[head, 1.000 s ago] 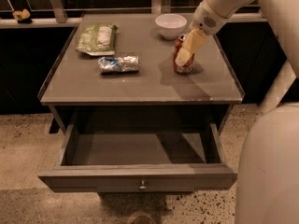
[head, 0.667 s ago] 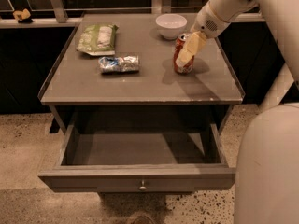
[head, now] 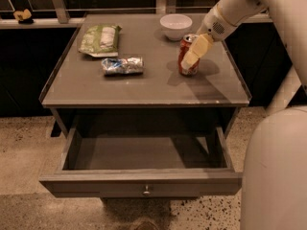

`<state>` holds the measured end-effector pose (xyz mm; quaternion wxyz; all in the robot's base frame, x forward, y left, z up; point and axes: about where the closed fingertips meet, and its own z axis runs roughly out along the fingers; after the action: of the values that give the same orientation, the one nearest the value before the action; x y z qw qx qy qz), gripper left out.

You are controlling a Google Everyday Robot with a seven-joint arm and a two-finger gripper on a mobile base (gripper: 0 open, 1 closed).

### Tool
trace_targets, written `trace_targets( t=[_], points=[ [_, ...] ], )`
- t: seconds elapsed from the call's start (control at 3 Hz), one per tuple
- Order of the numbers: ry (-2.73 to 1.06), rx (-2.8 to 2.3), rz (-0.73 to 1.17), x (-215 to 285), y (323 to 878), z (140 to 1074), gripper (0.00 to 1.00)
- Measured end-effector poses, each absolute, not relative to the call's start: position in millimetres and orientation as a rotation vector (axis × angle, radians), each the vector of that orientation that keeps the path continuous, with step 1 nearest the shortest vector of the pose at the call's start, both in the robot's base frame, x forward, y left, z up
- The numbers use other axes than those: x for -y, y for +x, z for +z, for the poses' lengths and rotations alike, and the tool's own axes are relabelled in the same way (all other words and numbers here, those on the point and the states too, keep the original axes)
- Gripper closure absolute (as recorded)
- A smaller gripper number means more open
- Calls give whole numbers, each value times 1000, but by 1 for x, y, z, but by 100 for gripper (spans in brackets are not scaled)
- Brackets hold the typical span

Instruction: Place coke can into top drawer

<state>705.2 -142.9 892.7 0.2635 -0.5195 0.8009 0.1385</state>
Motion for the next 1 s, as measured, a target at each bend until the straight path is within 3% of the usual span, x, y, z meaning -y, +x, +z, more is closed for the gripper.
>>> trace_targets(
  t=[0.33,1.0],
  points=[
    [-1405,-2166,375,143,705,893,20],
    [-1405,-2166,375,143,705,893,66]
  ],
)
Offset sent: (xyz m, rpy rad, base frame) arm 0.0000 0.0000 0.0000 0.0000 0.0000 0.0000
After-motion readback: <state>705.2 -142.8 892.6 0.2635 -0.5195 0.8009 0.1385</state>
